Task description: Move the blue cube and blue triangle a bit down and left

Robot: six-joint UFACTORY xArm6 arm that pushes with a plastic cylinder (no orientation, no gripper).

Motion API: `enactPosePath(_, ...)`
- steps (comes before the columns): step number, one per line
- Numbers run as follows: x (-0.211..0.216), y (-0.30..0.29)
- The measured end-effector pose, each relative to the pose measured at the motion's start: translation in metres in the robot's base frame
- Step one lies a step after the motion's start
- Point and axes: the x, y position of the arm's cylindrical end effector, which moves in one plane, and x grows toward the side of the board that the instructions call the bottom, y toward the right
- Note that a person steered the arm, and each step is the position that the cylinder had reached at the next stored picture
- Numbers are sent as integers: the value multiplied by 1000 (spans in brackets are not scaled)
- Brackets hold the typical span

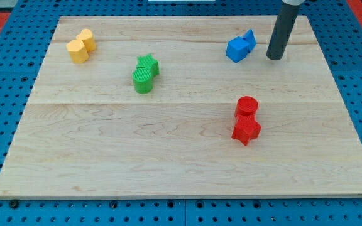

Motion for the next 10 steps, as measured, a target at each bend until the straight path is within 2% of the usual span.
enactPosePath(2,-40,-8)
enactPosePath(3,-48,-33)
enactPosePath(4,-48,-82)
enactPosePath(5,-48,-86)
enactPosePath(7,2,1)
enactPosePath(8,34,-30)
enactPosePath(10,-15,-92)
